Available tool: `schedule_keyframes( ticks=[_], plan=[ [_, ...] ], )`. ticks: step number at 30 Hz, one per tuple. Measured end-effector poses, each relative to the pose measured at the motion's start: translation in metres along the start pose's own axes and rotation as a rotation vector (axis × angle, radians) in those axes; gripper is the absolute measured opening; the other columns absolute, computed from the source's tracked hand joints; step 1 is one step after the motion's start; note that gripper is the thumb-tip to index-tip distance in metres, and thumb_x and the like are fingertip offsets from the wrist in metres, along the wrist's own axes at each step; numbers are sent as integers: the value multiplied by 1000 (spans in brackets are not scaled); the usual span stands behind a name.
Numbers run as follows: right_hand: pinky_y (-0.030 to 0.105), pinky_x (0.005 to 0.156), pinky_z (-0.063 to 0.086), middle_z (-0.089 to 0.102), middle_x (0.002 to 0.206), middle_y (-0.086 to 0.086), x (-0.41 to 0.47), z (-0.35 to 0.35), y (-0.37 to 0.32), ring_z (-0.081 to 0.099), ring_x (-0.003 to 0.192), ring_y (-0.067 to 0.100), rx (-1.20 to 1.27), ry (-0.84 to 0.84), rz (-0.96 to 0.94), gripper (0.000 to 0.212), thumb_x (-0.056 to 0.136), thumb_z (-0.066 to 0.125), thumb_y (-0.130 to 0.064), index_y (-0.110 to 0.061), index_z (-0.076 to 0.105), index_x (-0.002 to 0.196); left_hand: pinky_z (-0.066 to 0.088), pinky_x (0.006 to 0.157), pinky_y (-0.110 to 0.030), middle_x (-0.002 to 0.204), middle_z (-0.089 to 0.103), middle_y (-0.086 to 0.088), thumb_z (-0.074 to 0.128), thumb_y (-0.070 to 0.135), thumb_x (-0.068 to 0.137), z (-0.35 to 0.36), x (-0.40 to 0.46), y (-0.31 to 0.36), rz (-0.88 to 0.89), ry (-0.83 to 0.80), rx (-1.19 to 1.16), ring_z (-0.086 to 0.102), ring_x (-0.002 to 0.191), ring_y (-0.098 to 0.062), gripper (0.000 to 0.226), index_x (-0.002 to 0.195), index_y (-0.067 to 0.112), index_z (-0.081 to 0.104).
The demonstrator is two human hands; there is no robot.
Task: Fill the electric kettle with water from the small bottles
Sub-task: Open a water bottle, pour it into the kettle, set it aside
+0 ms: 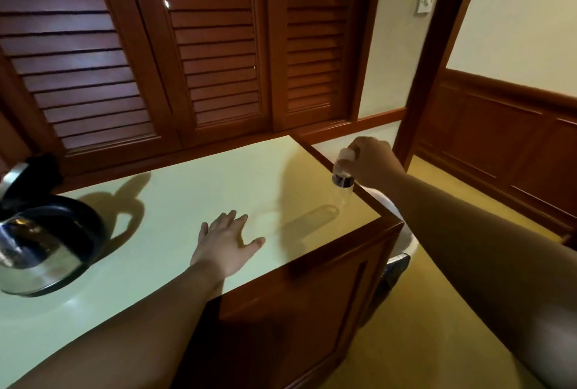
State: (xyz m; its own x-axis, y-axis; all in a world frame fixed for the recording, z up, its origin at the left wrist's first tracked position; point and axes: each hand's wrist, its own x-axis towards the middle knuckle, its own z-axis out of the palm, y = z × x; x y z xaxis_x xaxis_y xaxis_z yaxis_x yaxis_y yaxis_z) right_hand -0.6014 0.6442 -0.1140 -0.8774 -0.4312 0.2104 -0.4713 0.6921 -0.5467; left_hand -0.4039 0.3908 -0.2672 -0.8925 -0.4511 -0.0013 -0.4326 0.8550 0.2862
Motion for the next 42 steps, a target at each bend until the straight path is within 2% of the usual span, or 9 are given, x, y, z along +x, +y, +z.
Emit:
schedule_keyframes(
  ticks=[4, 9, 15, 20, 23, 26, 33, 38, 42],
  plan=[
    [22, 58, 46, 62, 84, -1, 25, -1, 1, 60, 71, 11, 21, 16, 67, 20, 89, 77, -24, -14, 61, 95, -1, 131, -45, 174, 16, 7, 37, 81, 91, -3, -2, 0, -5, -9, -14, 5, 161, -12, 85, 163, 37, 27],
    [21, 57, 44, 57, 79, -4, 42, 11, 0, 57, 71, 10, -17, -20, 56, 18, 92, 74, -23, -10, 63, 95, -1, 131, -45, 174, 17, 8, 39, 82, 91, -4, -2, 0, -8, -11, -31, 6, 161, -13, 85, 163, 38, 28],
    [18, 58, 43, 63, 104, 7, 52, 23, 3, 57, 78, 14, 16, 2, 56, 30, 96, 70, -23, -6, 61, 120, 0, 131, -43, 173, 18, 8, 43, 80, 91, -7, -2, 1, -8, -7, -55, 7, 160, -13, 83, 162, 38, 30],
    [32, 80, 56, 60, 135, 13, 53, 31, 8, 62, 114, 31, 76, -19, 118, 56, 95, 72, -24, -13, 47, 144, 2, 131, -43, 173, 20, 8, 42, 81, 90, -6, -2, -1, -4, 5, -62, 9, 160, -13, 83, 161, 39, 32],
    [35, 78, 55, 55, 143, 15, 50, 33, 10, 57, 126, 36, 66, -33, 140, 82, 86, 82, -20, -16, 35, 153, 2, 131, -43, 172, 21, 9, 43, 81, 89, -4, -1, -2, -6, 13, -76, 10, 160, -13, 84, 160, 38, 33],
    [50, 102, 49, 45, 153, 12, 43, 36, 11, 45, 137, 36, -2, 9, 120, 104, 77, 89, -36, -21, 25, 158, 2, 131, -44, 172, 23, 8, 44, 82, 88, -3, 1, -3, 2, 23, -85, 11, 160, -13, 85, 160, 38, 35],
    [52, 115, 38, 32, 162, 8, -11, 63, -8, 30, 147, 34, -362, 120, -88, 96, 82, 65, -73, -22, 27, 155, 0, 131, -42, 171, 25, 7, 54, 74, 89, -6, -1, -8, 10, -7, -177, 11, 160, -12, 79, 157, 36, 41],
    [55, 118, 35, 31, 163, 3, -56, 97, -38, 27, 150, 32, -331, -82, -207, 80, 88, 58, -71, -29, 35, 153, 30, 121, -29, 161, 46, 6, 72, 52, 88, -21, -15, -26, 52, -32, -349, 37, 150, -16, 76, 156, 31, 44],
    [50, 121, 32, 21, 168, -2, -83, 124, -74, 21, 152, 28, -277, -207, -300, 80, 90, 58, -67, -31, 32, 156, 33, 111, -16, 156, 51, 11, 73, 47, 89, -41, -43, -59, 76, 2, -361, 47, 143, -9, 76, 157, 29, 43]
  ],
)
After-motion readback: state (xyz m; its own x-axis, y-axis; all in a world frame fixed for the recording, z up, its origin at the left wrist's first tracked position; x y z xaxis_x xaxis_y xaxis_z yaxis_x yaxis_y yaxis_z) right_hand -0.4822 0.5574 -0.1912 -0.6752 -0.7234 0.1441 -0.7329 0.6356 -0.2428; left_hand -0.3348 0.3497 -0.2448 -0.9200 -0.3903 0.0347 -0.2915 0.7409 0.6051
